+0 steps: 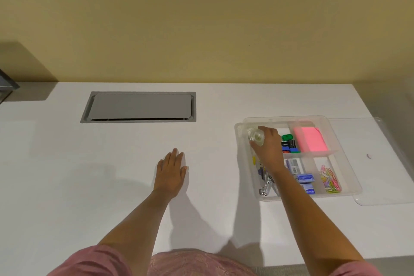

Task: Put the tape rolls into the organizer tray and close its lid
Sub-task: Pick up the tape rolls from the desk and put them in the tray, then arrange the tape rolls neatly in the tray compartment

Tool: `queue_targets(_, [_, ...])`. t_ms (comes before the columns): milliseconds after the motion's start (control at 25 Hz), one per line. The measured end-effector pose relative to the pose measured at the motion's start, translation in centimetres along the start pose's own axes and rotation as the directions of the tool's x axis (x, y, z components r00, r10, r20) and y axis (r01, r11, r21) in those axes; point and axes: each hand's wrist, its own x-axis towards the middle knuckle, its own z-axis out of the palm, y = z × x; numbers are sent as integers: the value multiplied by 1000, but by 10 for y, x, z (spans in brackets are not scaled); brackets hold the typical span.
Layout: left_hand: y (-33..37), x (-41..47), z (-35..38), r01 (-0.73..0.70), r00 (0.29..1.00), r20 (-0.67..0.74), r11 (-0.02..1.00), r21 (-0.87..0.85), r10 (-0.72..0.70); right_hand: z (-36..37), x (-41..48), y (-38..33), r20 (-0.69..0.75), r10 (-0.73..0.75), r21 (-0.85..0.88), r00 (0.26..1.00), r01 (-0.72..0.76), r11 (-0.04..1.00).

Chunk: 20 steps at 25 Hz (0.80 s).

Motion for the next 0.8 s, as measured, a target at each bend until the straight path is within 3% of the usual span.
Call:
queue_targets(160, [28, 7, 7, -1, 1000, 16, 1000, 30, 0, -5, 8, 18, 170, -18, -187, 985, 50, 981])
queue_targets(360, [65, 18, 9, 6, 1000, -14, 1000, -29, -7, -8, 19, 27, 289, -74, -186, 955, 132, 974])
queue_targets(560, [121, 43, -9, -110, 957, -284, 974, -198, 50, -21, 33, 33, 124, -123, -111, 985, 136, 984])
queue_targets(680, [164, 64, -20, -206, 936, -326, 959, -194, 135, -30, 45, 41, 117, -161, -189, 980, 181, 965])
queue_targets(800, [198, 80, -18, -266, 935, -269, 958, -110, 229, -33, 53, 47, 147, -209, -263, 967, 242, 934])
